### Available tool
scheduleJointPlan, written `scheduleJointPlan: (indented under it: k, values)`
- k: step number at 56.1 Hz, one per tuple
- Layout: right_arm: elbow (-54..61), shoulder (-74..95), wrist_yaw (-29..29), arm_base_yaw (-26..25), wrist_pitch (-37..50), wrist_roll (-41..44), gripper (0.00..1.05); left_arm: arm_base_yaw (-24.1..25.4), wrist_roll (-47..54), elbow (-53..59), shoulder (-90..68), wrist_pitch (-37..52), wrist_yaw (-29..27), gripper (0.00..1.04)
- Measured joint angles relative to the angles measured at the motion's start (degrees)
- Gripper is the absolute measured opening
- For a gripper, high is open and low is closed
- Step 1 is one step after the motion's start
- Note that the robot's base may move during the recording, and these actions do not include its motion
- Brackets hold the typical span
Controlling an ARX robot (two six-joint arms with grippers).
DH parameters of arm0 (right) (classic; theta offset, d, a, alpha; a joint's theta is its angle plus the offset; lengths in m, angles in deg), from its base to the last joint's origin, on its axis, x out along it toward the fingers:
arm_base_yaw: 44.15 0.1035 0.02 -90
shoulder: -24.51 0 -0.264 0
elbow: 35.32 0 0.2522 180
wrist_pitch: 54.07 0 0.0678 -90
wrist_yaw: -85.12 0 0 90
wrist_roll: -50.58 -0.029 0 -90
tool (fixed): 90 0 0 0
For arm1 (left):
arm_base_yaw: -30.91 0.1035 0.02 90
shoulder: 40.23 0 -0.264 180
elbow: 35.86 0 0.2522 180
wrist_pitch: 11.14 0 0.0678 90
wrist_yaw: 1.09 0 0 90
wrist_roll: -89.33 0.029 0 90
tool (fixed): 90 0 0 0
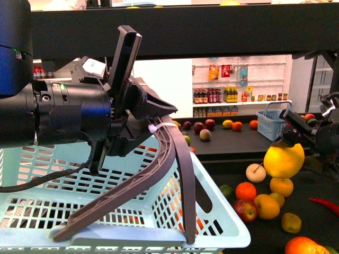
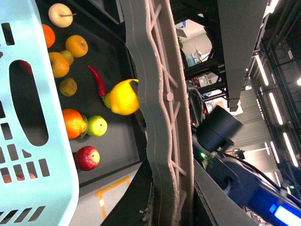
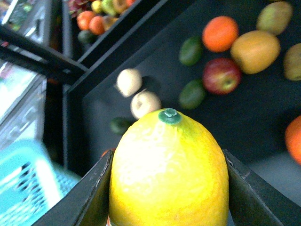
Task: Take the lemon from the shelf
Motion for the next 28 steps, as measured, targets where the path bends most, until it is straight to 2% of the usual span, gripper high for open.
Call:
scheduleJointPlan:
  k: [6,10,28]
  values:
    - [9.2,-11.5,6.9,3.4,0.5,0.2,0.59,0.0,0.0,0.0,0.0,0.0,-0.1,0.13]
    - [13.5,-16.9,9.2,6.3,1.4,0.5,0.59,0.0,0.0,0.0,0.0,0.0,0.0,0.13]
    - [18.4,-19.0,8.2,13.6,2.1,3.0,0.58,0.0,0.0,0.0,0.0,0.0,0.0,0.13]
